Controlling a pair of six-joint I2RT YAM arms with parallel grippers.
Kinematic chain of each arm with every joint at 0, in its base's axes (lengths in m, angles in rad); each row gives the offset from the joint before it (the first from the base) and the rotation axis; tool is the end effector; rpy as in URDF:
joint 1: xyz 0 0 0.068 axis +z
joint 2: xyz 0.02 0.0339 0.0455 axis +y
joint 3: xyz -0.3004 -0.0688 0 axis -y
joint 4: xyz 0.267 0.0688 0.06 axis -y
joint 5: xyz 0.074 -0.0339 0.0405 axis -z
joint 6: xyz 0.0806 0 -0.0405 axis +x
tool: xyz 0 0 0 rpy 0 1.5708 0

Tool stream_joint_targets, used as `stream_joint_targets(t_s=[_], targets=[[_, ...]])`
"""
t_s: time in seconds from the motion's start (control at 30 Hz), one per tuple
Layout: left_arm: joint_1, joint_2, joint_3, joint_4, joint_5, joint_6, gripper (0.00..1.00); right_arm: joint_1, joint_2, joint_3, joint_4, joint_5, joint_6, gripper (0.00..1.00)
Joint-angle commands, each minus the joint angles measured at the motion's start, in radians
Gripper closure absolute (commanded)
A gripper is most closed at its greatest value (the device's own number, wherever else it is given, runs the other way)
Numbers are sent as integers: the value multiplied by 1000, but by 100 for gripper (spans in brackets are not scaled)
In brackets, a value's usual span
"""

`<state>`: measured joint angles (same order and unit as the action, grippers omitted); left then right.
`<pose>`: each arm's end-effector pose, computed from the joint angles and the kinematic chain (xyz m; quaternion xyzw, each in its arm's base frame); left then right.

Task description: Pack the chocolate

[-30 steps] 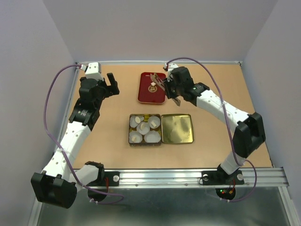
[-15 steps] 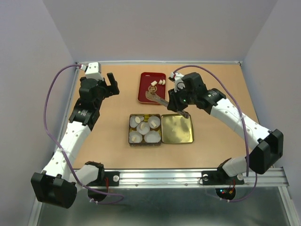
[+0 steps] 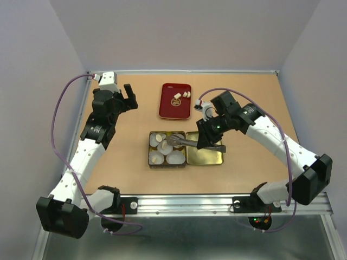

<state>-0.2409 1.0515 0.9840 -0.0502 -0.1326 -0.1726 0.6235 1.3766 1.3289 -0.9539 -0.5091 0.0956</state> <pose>0.2882 -0.0598 0.3981 -0.0185 0.7469 -0.0876 0.6589 0.2282 0.2125 0.3338 -0.3106 0.8782 0.3218 0.1693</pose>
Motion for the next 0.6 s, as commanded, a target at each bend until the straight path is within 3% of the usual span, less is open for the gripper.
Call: stream_joint_targets(t_s=[0.0, 0.43, 0.57], targets=[[-5, -11, 48, 29, -4, 12, 1, 7, -27, 41, -97, -65, 30, 68], [-5, -27, 45, 29, -1, 12, 1, 28, -10, 26, -157, -40, 47, 68], [-5, -31, 44, 29, -7, 13, 1, 31, -2, 32, -154, -37, 41, 63]])
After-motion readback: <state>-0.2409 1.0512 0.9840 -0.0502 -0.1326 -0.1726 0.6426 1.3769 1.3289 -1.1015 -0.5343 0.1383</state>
